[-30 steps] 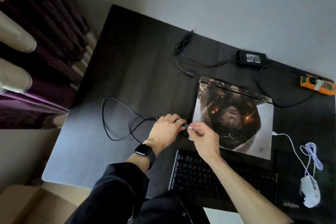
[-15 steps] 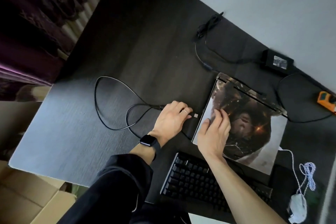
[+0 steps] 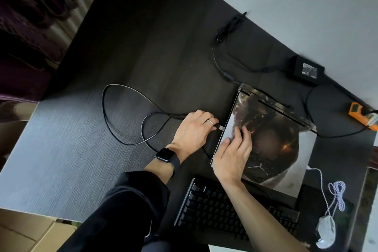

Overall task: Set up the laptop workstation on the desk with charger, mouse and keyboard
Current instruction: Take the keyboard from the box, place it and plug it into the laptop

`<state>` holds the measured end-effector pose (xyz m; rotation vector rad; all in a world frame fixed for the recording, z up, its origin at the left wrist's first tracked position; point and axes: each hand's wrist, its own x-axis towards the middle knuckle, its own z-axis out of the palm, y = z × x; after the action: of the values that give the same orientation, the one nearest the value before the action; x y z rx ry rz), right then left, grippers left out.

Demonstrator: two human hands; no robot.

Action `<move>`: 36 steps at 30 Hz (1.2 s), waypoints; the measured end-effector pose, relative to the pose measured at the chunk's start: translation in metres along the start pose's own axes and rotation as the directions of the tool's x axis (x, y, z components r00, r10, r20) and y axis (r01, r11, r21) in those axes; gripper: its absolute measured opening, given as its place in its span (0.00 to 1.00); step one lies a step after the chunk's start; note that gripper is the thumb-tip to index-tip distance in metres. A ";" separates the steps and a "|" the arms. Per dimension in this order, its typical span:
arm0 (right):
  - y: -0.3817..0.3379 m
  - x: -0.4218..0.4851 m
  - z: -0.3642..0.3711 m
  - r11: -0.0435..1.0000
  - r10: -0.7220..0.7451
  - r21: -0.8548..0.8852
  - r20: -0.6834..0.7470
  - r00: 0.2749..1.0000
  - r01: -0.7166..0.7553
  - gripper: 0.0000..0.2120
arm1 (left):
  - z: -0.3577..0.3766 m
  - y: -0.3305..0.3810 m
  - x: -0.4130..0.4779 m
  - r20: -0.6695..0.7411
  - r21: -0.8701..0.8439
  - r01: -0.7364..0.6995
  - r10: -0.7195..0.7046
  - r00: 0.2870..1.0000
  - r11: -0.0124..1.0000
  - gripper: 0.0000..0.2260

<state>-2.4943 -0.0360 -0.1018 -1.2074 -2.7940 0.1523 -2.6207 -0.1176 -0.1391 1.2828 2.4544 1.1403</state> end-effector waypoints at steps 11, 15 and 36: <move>-0.003 -0.001 0.002 1.000 0.011 0.002 -0.023 1.000 -0.011 0.19 | 0.000 -0.006 0.006 0.063 0.072 -0.085 0.080 0.995 0.994 0.09; -0.004 -0.001 0.003 1.000 0.025 -0.001 -0.017 1.000 -0.025 0.20 | 0.001 -0.005 0.007 0.085 0.081 -0.078 0.071 0.994 0.994 0.11; -0.004 -0.003 0.003 0.997 0.073 -0.013 -0.014 0.997 -0.074 0.21 | -0.007 0.004 0.020 0.197 0.180 -0.219 0.183 0.963 0.959 0.14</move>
<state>-2.4956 -0.0411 -0.1046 -1.3100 -2.7447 0.1293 -2.6333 -0.1053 -0.1271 1.6478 2.3968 0.7888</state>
